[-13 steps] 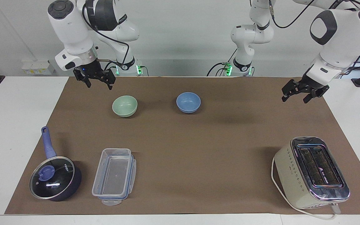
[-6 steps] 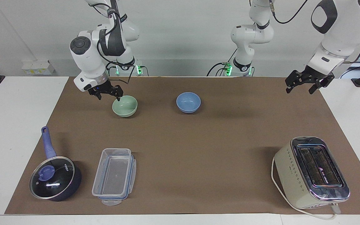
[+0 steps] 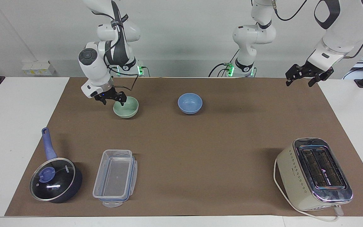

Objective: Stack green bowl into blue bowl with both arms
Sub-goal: 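Lower the right gripper and grip the rim of the green bowl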

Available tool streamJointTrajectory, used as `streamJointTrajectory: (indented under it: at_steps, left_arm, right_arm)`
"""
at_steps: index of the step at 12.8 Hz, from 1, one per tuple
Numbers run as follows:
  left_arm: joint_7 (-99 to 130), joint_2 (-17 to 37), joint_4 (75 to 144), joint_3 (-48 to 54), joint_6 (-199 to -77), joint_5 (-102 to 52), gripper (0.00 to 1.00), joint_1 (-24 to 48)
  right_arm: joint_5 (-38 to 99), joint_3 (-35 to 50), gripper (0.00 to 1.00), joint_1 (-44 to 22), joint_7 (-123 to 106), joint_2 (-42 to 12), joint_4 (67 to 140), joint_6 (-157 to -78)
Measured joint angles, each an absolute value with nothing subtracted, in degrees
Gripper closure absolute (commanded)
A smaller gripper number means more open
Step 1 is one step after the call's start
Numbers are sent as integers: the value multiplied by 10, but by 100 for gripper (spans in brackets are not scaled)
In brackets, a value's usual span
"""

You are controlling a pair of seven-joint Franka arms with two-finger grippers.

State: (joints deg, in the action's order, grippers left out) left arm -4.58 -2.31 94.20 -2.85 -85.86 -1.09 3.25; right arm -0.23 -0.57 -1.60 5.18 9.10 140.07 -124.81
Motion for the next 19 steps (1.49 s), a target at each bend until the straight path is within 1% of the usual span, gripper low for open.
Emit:
streamJointTrajectory:
  at_steps: [1,2,3,4,5,6,8,9,10,11,12,14,15,16,17,19]
  left_arm:
    - [-46,-23,942,-28,-858,-11,0,33]
    - [-46,-23,942,-28,-858,-11,0,33]
    - [-46,-23,942,-28,-858,-11,0,33]
    - [-46,-23,942,-28,-858,-11,0,33]
    - [-46,-23,942,-28,-858,-11,0,33]
    - [-46,-23,942,-28,-858,-11,0,33]
    - [-46,-23,942,-28,-858,-11,0,33]
    - [-46,-23,942,-28,-858,-11,0,33]
    - [-46,-23,942,-28,-858,-11,0,33]
    - [-46,-23,942,-28,-858,-11,0,33]
    - [-46,-23,942,-28,-858,-11,0,33]
    - [-46,-23,942,-28,-858,-11,0,33]
    - [-46,-23,942,-28,-858,-11,0,33]
    - [-46,-23,942,-28,-858,-11,0,33]
    - [-46,-23,942,-28,-858,-11,0,33]
    - [-46,-23,942,-28,-858,-11,0,33]
  right_arm:
    - [-2,-6,2,-10,46,87,1405,-1257]
    - [-2,-6,9,-7,42,83,1408,-1262]
    - [-2,-6,11,-6,42,80,1411,-1264]
    - [-2,-6,17,-6,41,78,1414,-1265]
    - [-2,-6,32,-6,41,76,1417,-1268]
    - [-2,-6,42,-6,40,76,1419,-1271]
    - [-2,-6,44,-6,38,76,1420,-1271]
    - [-2,-6,48,-6,35,76,1421,-1271]
    - [-2,-6,49,-6,30,75,1423,-1271]
    - [-2,-6,54,-6,25,75,1424,-1271]
    - [-2,-6,55,-6,23,74,1424,-1271]
    - [-2,-6,70,-6,21,73,1424,-1271]
    - [-2,-6,81,-6,20,73,1424,-1271]
    - [1,-5,95,-6,20,73,1425,-1271]
    - [14,-5,100,-6,18,73,1425,-1271]
    - [52,-5,100,-7,0,75,1423,-1270]
